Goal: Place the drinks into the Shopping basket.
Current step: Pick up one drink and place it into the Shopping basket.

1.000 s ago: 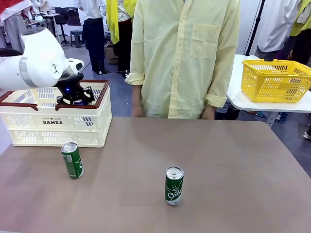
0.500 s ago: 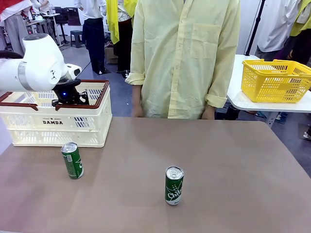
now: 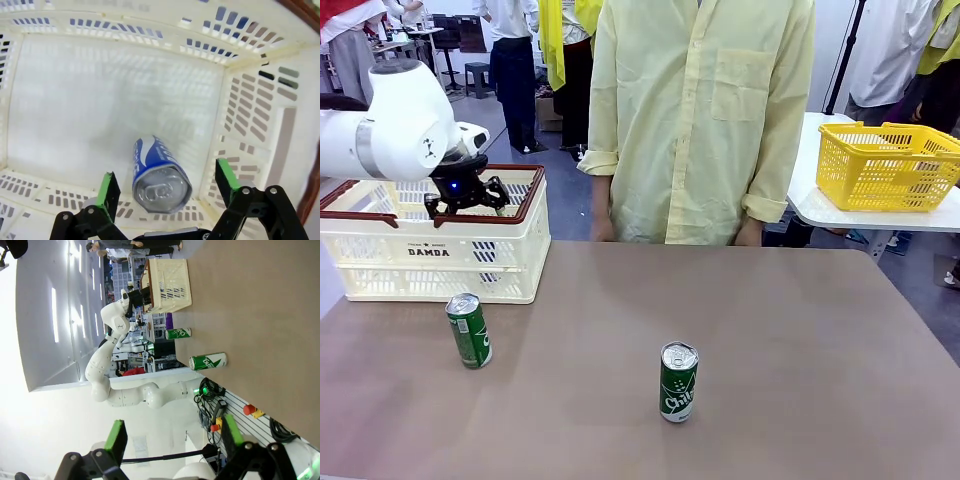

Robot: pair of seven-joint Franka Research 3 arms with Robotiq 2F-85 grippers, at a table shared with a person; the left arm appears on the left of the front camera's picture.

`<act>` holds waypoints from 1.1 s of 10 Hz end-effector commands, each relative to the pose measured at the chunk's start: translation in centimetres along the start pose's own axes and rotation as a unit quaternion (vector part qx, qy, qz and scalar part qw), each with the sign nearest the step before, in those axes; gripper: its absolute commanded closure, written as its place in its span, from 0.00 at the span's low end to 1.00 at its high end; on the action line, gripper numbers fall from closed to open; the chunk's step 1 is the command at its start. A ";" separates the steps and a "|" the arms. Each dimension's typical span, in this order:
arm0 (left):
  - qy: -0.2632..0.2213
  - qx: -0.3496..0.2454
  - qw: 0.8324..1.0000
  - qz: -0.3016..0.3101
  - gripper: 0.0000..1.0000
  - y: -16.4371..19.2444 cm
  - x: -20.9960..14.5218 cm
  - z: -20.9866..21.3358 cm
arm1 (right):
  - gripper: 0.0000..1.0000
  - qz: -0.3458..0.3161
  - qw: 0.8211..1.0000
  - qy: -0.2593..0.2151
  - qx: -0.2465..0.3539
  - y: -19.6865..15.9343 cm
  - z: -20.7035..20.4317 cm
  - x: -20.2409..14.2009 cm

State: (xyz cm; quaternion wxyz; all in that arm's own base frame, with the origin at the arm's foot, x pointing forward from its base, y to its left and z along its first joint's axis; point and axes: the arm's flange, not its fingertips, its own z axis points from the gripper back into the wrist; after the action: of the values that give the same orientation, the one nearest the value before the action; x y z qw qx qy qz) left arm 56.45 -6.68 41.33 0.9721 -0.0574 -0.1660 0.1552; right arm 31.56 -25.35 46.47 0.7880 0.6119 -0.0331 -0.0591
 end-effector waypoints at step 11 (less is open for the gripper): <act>0.116 -0.518 0.834 0.150 0.00 27.0 -16.2 17.1 | 0.00 -0.007 1.000 0.006 -0.005 0.5 0.1 -0.2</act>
State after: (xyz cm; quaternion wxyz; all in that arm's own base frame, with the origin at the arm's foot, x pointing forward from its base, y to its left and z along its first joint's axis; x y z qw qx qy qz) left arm 26.84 14.35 49.68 0.7743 -0.6003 -0.1149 0.1638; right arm 31.59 -25.32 46.47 0.7881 0.6118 -0.0327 -0.0588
